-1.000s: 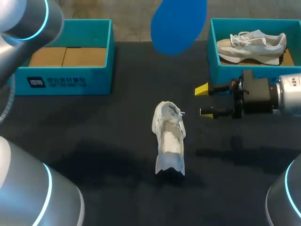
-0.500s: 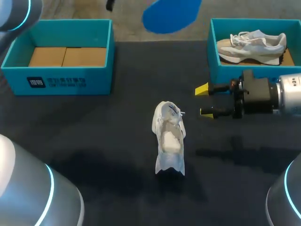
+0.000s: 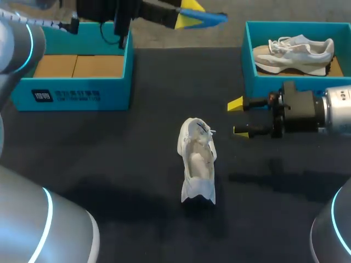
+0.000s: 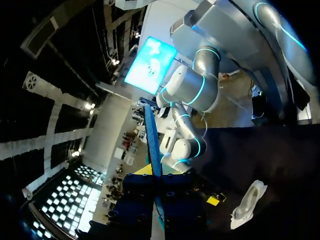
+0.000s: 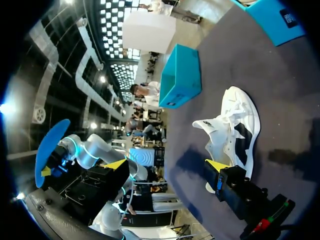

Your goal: Take the shoe out of the shoebox, open the shoe tongue, remove and reinsert the insole, then place the shoe into the shoebox

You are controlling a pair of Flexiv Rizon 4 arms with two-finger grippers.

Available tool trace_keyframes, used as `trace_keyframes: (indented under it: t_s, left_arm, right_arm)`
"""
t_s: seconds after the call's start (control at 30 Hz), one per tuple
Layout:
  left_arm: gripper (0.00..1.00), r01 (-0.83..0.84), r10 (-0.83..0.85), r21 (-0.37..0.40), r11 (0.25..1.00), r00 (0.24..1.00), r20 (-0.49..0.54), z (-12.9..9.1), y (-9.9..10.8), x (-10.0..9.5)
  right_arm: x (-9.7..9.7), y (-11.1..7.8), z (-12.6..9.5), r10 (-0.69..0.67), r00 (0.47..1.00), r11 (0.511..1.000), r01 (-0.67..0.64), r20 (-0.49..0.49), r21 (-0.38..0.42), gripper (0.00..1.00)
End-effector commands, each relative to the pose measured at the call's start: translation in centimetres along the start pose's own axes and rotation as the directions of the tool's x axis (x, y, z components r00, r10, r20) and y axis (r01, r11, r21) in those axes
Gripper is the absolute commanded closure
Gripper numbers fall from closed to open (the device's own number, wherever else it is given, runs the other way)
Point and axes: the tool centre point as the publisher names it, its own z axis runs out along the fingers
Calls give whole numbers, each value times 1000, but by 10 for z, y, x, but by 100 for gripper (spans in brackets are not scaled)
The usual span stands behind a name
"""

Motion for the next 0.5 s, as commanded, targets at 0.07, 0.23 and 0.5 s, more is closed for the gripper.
trace_keyframes:
  t_s: [0.07,0.23,0.5]
  left_arm:
    - [100,-287,289,-40,957,942,169,0,6,39]
    - [100,-311,312,-29,950,934,176,3,12,54]
    - [100,-312,312,-25,950,938,152,4,14,58]
  right_arm:
    - [0,0,2,0,1000,1000,0,1,-2,0]
    - [0,0,2,0,1000,1000,0,1,-2,0]
    - [0,0,2,0,1000,1000,0,1,-2,0]
